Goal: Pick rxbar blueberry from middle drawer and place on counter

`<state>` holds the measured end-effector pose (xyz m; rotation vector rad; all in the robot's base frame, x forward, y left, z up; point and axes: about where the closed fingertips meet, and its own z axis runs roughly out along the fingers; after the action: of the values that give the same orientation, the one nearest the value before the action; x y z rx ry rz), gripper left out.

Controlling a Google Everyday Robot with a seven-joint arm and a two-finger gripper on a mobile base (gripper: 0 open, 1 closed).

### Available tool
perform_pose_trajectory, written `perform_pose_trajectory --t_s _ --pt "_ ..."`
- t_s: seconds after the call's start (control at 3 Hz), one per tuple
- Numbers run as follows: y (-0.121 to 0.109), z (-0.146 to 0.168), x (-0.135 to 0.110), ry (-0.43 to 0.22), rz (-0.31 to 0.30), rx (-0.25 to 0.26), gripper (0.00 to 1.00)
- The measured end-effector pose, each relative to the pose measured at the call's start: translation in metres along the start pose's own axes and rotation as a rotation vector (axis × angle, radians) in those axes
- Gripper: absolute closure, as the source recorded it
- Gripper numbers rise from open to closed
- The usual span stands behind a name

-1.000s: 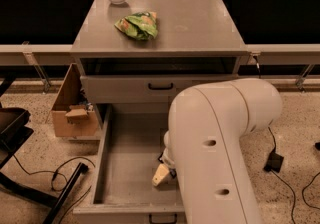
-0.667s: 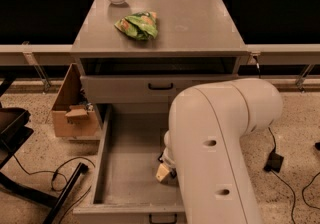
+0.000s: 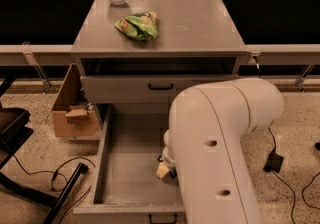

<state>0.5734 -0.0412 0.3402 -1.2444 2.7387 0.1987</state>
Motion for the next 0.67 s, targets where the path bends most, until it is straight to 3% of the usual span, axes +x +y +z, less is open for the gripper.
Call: perform_pose_trajectory --t_s 0.33,0.67 --pt "0.000 0.000 0.000 0.000 0.000 0.000 0.94" --pt "0.001 -0.012 -0.002 0.000 0.000 0.000 1.00"
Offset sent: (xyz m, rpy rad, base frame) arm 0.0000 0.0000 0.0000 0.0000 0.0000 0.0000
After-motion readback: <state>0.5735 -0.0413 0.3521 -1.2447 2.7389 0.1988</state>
